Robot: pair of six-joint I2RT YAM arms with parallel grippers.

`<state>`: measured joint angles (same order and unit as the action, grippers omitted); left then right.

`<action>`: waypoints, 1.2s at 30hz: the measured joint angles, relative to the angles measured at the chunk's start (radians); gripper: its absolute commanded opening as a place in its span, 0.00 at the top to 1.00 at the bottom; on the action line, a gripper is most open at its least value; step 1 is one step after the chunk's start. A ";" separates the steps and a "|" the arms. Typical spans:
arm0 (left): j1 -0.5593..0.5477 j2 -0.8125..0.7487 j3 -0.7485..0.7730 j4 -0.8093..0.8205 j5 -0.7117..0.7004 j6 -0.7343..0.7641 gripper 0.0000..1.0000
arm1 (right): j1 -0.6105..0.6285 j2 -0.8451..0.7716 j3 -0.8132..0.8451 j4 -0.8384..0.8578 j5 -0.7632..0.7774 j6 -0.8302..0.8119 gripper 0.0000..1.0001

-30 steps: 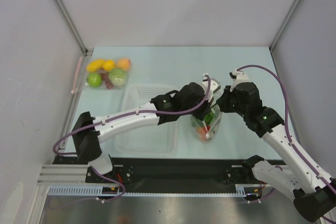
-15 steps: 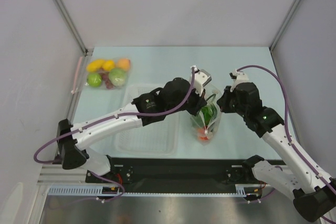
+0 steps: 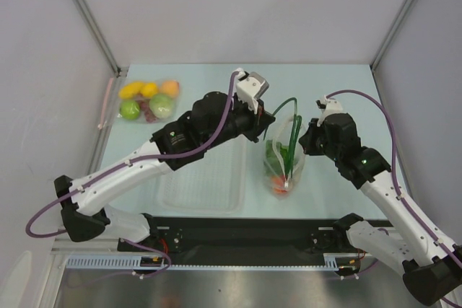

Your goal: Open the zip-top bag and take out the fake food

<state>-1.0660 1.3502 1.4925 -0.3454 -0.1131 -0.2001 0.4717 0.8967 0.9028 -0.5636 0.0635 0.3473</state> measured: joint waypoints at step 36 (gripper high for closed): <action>0.042 -0.521 -0.339 -0.175 -0.341 0.043 1.00 | -0.030 0.002 0.000 -0.006 -0.005 -0.011 1.00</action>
<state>-1.0241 0.8295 1.1534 -0.5209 -0.4541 -0.1570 0.4416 0.8986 0.9031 -0.5697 0.0582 0.3359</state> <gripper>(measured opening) 0.017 0.010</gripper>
